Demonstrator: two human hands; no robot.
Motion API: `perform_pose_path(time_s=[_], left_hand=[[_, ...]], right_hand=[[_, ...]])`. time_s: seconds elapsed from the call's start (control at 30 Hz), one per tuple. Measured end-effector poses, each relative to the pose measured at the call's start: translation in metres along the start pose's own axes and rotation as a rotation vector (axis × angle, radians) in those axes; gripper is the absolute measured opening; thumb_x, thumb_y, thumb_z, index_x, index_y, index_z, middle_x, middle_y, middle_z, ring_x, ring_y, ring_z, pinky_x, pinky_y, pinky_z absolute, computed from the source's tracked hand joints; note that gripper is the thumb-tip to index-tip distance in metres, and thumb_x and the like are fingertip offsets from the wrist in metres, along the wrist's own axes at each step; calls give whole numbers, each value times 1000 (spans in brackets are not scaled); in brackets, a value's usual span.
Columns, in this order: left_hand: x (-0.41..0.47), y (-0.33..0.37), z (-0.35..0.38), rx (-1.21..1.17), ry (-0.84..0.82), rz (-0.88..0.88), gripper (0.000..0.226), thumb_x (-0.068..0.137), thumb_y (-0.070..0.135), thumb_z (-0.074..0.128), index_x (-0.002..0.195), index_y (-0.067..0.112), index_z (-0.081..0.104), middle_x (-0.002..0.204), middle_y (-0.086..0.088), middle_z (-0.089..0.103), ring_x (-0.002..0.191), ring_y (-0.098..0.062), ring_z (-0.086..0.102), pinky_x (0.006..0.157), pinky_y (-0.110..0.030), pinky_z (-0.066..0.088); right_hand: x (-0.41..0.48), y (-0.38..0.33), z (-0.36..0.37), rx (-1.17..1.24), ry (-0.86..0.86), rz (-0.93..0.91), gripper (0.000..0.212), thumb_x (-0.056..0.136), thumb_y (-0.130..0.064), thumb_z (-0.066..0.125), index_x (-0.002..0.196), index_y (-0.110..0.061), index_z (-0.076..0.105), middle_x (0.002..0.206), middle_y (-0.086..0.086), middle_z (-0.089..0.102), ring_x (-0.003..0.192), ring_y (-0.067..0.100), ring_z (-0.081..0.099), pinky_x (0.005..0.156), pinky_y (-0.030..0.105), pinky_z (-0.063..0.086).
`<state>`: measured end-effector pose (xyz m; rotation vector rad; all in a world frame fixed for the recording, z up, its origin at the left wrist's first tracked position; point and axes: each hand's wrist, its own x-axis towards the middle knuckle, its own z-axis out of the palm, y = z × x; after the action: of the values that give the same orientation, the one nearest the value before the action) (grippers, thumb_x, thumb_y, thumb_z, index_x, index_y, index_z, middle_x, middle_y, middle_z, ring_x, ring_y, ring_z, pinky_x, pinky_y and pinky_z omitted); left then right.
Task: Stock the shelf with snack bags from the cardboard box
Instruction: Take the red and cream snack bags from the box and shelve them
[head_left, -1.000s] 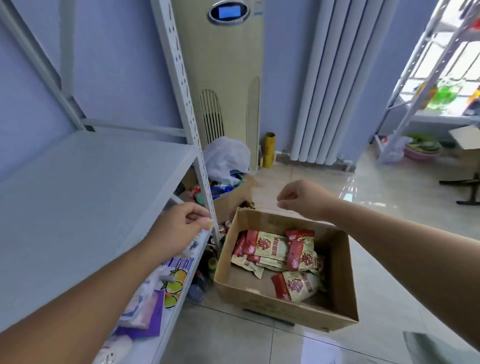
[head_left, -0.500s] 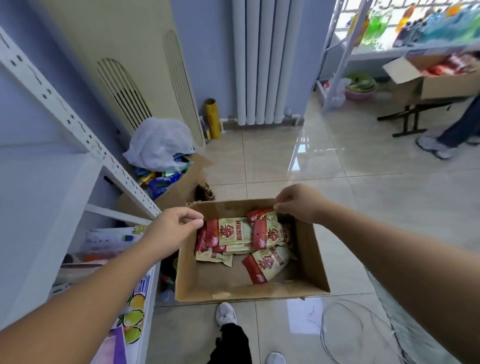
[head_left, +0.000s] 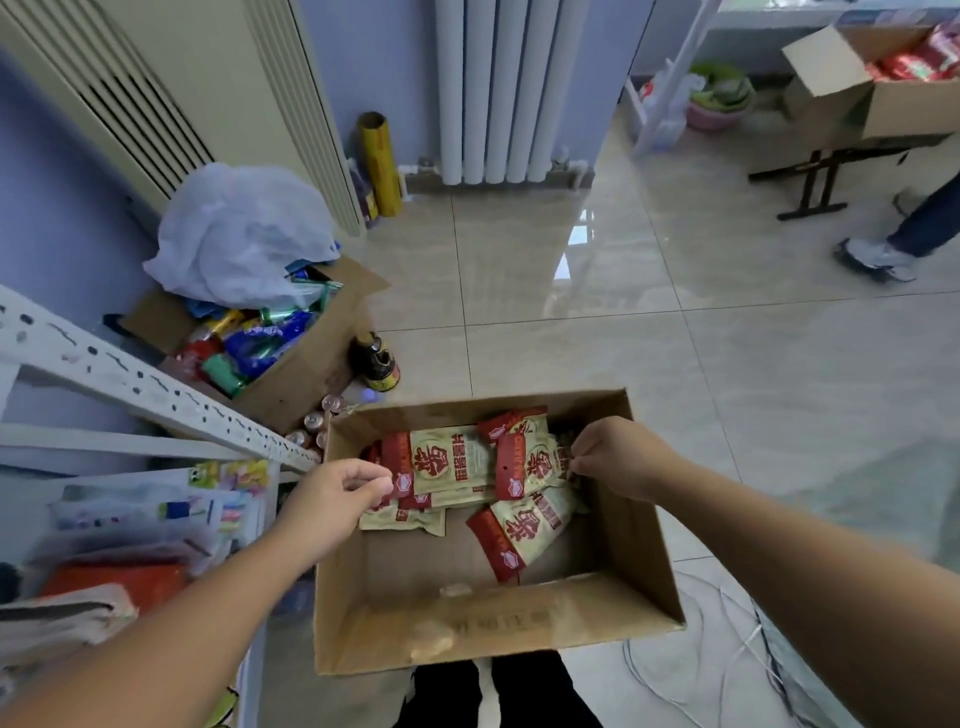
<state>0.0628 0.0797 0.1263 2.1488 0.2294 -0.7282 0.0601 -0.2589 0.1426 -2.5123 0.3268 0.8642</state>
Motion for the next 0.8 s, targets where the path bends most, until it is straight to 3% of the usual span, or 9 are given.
perform_pose_path(time_s=[0.1,0.2,0.3,0.43,0.57,0.7,0.8], left_hand=[[27,-27,12,10,3,-63,4,90,30,72,91,33,73,91,11,75,91,-6,69,82,-28,52],[51,-54,25,31,4,-109,4,91,29,71,92,33,72,92,12,74,92,-6,68,77,-24,48],[73,-83,39,58,-3,-145,6,90,30,71,96,30,72,94,11,73,93,-8,67,81,-27,48],[100,-115,59,55,13,-207,14,90,27,72,103,21,74,97,3,75,97,-14,68,85,-30,49],[125,-134,83,30,26,-231,18,91,22,71,107,16,72,98,-1,71,90,-12,65,75,-19,43],[152,-156,107,-66,27,-300,31,88,23,74,116,9,71,111,-9,72,102,-23,67,94,-33,50],[171,-166,124,-104,49,-351,39,88,25,74,123,9,67,116,-8,70,106,-23,65,100,-37,49]], right_hand=[[36,9,21,-3,-35,13,14,91,-26,69,101,-19,77,100,-2,74,87,11,64,70,26,51],[67,18,42,-7,-77,8,13,91,-24,68,98,-18,77,97,-1,74,84,13,67,66,27,53],[93,28,61,-13,-105,3,13,92,-24,68,102,-18,75,99,0,74,87,21,72,77,38,61],[125,42,80,-45,-110,-17,20,92,-22,69,109,-16,76,110,2,74,99,21,69,90,39,57],[159,51,96,-114,-129,-46,25,92,-22,68,114,-11,74,114,6,73,108,25,66,95,42,53],[190,60,109,-170,-133,-70,40,92,-26,68,130,-15,66,130,5,68,119,23,62,102,37,50],[210,61,119,-193,-117,-105,39,93,-26,67,131,-16,66,132,6,67,122,25,61,102,36,48]])
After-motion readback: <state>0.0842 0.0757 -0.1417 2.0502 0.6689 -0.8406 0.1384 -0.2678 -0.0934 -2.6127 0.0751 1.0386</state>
